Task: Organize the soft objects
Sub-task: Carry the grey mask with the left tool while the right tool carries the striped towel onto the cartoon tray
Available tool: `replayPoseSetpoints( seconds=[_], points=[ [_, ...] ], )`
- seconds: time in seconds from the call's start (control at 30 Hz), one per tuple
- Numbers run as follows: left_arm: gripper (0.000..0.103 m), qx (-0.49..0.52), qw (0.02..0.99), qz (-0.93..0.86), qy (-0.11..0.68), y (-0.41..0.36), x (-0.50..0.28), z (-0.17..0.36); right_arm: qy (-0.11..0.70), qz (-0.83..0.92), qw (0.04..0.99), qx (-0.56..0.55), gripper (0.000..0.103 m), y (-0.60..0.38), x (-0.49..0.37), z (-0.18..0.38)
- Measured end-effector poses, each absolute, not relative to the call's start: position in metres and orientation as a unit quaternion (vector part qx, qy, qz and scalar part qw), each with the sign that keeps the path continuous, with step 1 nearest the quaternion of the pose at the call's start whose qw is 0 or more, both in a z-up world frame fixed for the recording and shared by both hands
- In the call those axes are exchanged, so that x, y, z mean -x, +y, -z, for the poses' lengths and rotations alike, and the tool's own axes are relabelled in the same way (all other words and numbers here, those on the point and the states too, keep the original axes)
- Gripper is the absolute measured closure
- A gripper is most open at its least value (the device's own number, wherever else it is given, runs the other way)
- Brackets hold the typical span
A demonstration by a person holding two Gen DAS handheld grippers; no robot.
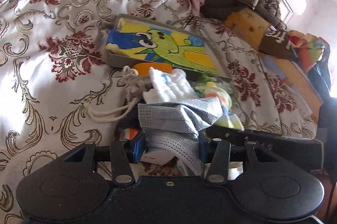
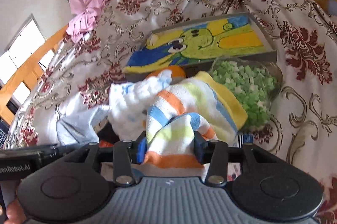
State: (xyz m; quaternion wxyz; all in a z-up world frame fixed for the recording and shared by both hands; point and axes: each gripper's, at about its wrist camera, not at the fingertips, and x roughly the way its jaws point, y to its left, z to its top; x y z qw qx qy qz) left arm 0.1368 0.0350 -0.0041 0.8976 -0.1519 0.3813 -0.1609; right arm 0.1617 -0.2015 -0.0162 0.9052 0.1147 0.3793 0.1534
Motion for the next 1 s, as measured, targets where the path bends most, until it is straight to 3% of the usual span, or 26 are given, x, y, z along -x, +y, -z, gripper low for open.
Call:
replayPoseSetpoints(
  seconds=[0.13,0.23,0.5,0.73,1.0],
  points=[
    [0.052,0.160,0.898,0.156,0.379,0.038,-0.141,0.008,0.373,-0.159,0.903,-0.146,0.054,-0.211,-0.165,0.013],
    [0.052,0.162,0.899,0.153,0.376,0.039,-0.141,0.008,0.358,-0.155,0.910,-0.141,0.068,-0.214,-0.161,0.004],
    [0.052,0.153,0.904,0.151,0.369,0.036,-0.136,0.003,0.315,-0.186,0.902,-0.230,0.062,-0.242,-0.149,-0.012],
    [0.052,0.146,0.908,0.154,0.361,0.035,-0.132,0.001,0.282,-0.187,0.915,-0.218,0.071,-0.247,-0.147,-0.014],
    [0.052,0.140,0.919,0.155,0.336,0.037,-0.133,-0.002,0.241,-0.198,0.923,-0.225,0.072,-0.249,-0.164,-0.021]
  ],
)
